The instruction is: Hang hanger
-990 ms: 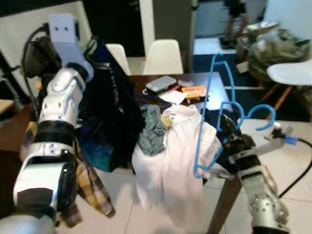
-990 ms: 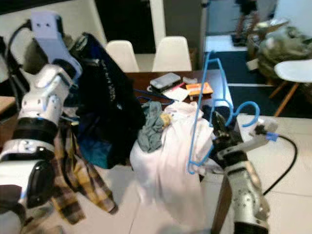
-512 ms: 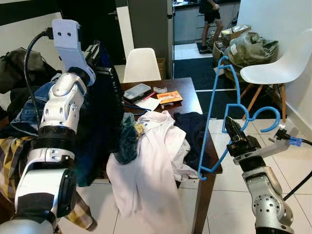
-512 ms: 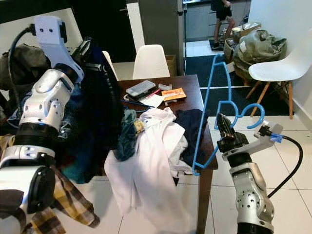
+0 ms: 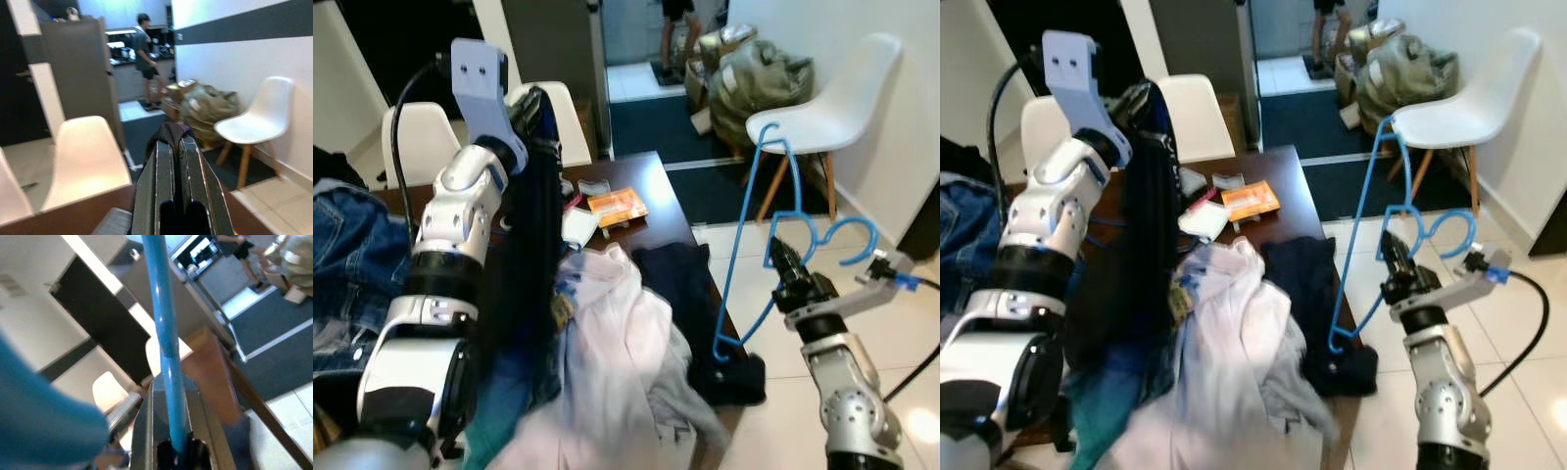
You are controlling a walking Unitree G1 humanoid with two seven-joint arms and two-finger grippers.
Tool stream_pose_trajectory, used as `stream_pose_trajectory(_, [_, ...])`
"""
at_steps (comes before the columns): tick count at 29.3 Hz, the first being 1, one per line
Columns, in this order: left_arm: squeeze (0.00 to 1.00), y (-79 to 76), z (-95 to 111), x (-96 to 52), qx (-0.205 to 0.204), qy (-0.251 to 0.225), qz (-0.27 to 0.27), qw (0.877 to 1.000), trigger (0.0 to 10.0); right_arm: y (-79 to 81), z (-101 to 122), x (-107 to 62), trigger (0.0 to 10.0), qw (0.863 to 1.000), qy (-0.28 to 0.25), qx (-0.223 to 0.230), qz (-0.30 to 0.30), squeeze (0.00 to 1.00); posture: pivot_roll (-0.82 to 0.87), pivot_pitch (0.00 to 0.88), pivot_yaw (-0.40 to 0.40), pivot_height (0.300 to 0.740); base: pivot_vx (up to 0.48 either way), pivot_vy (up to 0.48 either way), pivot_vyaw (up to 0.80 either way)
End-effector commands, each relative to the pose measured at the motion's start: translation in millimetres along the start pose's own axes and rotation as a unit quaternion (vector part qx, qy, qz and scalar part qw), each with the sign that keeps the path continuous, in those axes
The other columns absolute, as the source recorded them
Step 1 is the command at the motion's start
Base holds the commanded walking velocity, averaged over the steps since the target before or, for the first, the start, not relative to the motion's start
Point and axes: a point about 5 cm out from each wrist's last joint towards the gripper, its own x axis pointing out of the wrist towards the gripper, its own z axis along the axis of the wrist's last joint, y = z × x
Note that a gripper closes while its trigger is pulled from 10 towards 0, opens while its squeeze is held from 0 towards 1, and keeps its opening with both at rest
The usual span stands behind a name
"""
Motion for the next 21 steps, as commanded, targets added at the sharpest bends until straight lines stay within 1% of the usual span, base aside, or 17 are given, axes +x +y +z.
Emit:
stream_pose_trajectory(1, [0.00,-1.6,-3,-1.1,0.012,0.010,-0.007,1.000,10.0,0.0,-4,-1.9,10.0,1.000,0.008,0.004,-0.001,0.00,-0.14,0.000,0.081,0.740,0.000,0.000,0.00])
stream_pose_trajectory(2, [0.00,-4.5,-6,-2.3,0.019,0.016,-0.015,1.000,10.0,0.0,-4,-1.9,10.0,1.000,0.008,0.004,-0.001,0.00,-0.14,0.000,0.081,0.740,0.000,0.000,0.00])
stream_pose_trajectory(3, [0.00,-8.9,-10,-3.8,0.030,0.022,-0.026,0.999,10.0,0.1,-4,-1.8,10.0,1.000,0.008,0.004,-0.001,0.00,-0.15,0.000,0.082,0.740,0.000,-0.442,0.00])
stream_pose_trajectory(4, [0.00,-8.9,-10,-3.8,0.030,0.022,-0.026,0.999,10.0,0.1,-4,-1.8,10.0,1.000,0.008,0.004,-0.001,0.00,-0.15,0.000,0.082,0.740,0.000,-0.442,0.00])
stream_pose_trajectory(7, [0.00,-28.8,-17,-6.3,0.015,0.031,-0.059,0.998,10.0,-0.1,-3,-2.1,10.0,1.000,0.006,0.005,-0.002,0.00,-0.15,0.000,0.081,0.740,0.000,-0.380,0.00])
stream_pose_trajectory(8, [0.00,-28.8,-17,-6.3,0.015,0.031,-0.059,0.998,10.0,-0.1,-3,-2.1,10.0,1.000,0.006,0.005,-0.002,0.00,-0.15,0.000,0.081,0.740,0.000,-0.255,0.00])
stream_pose_trajectory(9, [0.00,-36.3,-21,-7.2,0.004,0.036,-0.071,0.997,10.0,-0.2,-3,-2.2,10.0,1.000,0.006,0.005,-0.003,0.00,-0.14,0.000,0.080,0.740,0.000,0.000,0.00])
stream_pose_trajectory(10, [0.00,-36.3,-21,-7.2,0.004,0.036,-0.071,0.997,10.0,-0.2,-3,-2.2,10.0,1.000,0.006,0.005,-0.003,0.00,-0.14,0.000,0.080,0.740,0.000,0.000,0.00])
stream_pose_trajectory(11, [0.00,-47.1,-27,-9.5,-0.003,0.049,-0.097,0.994,10.0,-0.2,-3,-2.2,10.0,1.000,0.006,0.005,-0.003,0.00,-0.15,0.000,0.079,0.740,0.000,0.000,0.00])
stream_pose_trajectory(12, [0.00,-47.1,-27,-9.5,-0.003,0.049,-0.097,0.994,10.0,-0.2,-3,-2.2,10.0,1.000,0.006,0.005,-0.003,0.00,-0.15,0.000,0.079,0.740,0.000,0.000,0.00])
stream_pose_trajectory(13, [0.00,-57.1,-32,-12.3,-0.009,0.059,-0.122,0.991,10.0,-0.2,-3,-2.2,10.0,1.000,0.007,0.005,-0.002,0.00,-0.15,0.000,0.079,0.740,0.000,0.000,0.00])
stream_pose_trajectory(14, [0.00,-57.1,-32,-12.3,-0.009,0.059,-0.122,0.991,10.0,-0.2,-3,-2.2,10.0,1.000,0.007,0.005,-0.002,0.00,-0.15,0.000,0.079,0.740,0.000,0.000,0.00])
stream_pose_trajectory(15, [0.00,-66.3,-37,-15.2,-0.016,0.067,-0.148,0.987,10.0,-0.1,-3,-2.2,10.0,1.000,0.007,0.004,-0.002,0.00,-0.15,0.000,0.079,0.740,0.000,0.000,0.00])
stream_pose_trajectory(16, [0.00,-66.3,-37,-15.2,-0.016,0.067,-0.148,0.987,10.0,-0.1,-3,-2.2,10.0,1.000,0.007,0.004,-0.002,0.00,-0.15,0.000,0.079,0.740,0.000,0.000,0.00])
stream_pose_trajectory(18, [0.00,-74.9,-41,-18.6,-0.021,0.075,-0.178,0.981,10.0,0.1,-3,-2.1,10.0,1.000,0.007,0.003,-0.002,0.00,-0.15,0.000,0.079,0.740,0.000,0.000,0.00])
stream_pose_trajectory(21, [0.00,-76.2,-42,-19.6,-0.015,0.084,-0.187,0.979,10.0,0.0,-3,-2.0,10.0,1.000,0.008,0.002,-0.003,0.00,-0.15,0.000,0.079,0.740,0.000,0.000,0.00])
